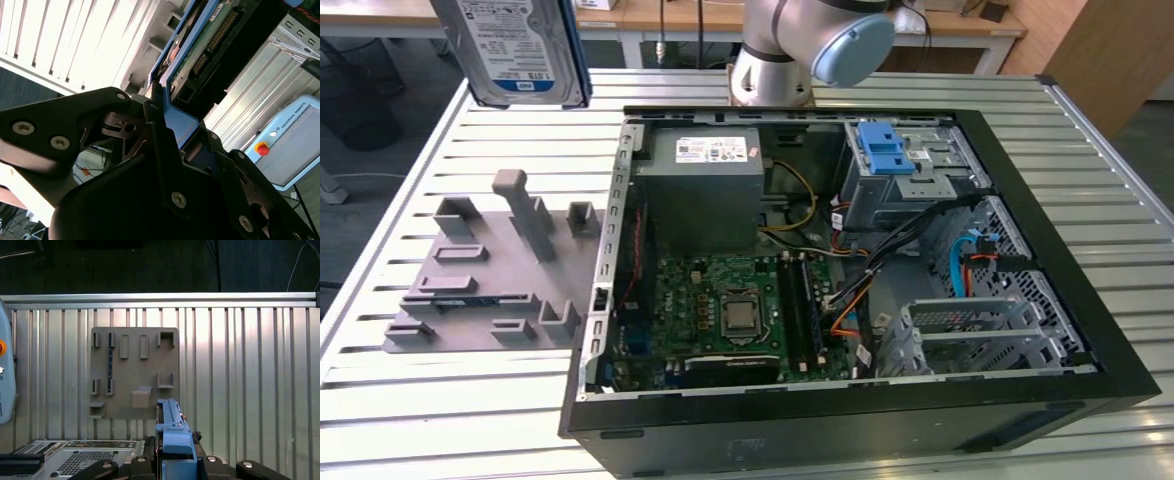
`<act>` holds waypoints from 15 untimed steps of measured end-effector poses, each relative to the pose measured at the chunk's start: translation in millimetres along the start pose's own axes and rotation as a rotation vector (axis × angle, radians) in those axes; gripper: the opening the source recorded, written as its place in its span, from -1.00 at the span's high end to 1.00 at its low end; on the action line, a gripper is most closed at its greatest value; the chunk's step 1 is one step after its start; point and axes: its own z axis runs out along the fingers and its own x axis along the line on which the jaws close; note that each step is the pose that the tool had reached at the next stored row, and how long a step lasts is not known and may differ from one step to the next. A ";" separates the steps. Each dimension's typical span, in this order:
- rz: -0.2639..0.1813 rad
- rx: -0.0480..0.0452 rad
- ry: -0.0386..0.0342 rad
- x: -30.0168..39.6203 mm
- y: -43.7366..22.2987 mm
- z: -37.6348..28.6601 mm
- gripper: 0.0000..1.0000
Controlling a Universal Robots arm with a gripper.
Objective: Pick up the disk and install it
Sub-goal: 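Pick up the disk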
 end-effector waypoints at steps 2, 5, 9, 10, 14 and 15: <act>0.000 0.0000 0.0000 2.7 -0.1 0.0 0.27; 0.000 0.0000 0.0000 5.2 -0.5 0.0 0.27; 0.000 0.0000 0.0000 6.1 -0.9 0.0 0.27; 0.000 -0.0001 0.0001 6.1 -1.3 0.0 0.27; 0.000 -0.0001 0.0000 6.1 -3.6 -0.1 0.27; 0.000 0.0000 0.0000 6.1 -4.4 0.0 0.27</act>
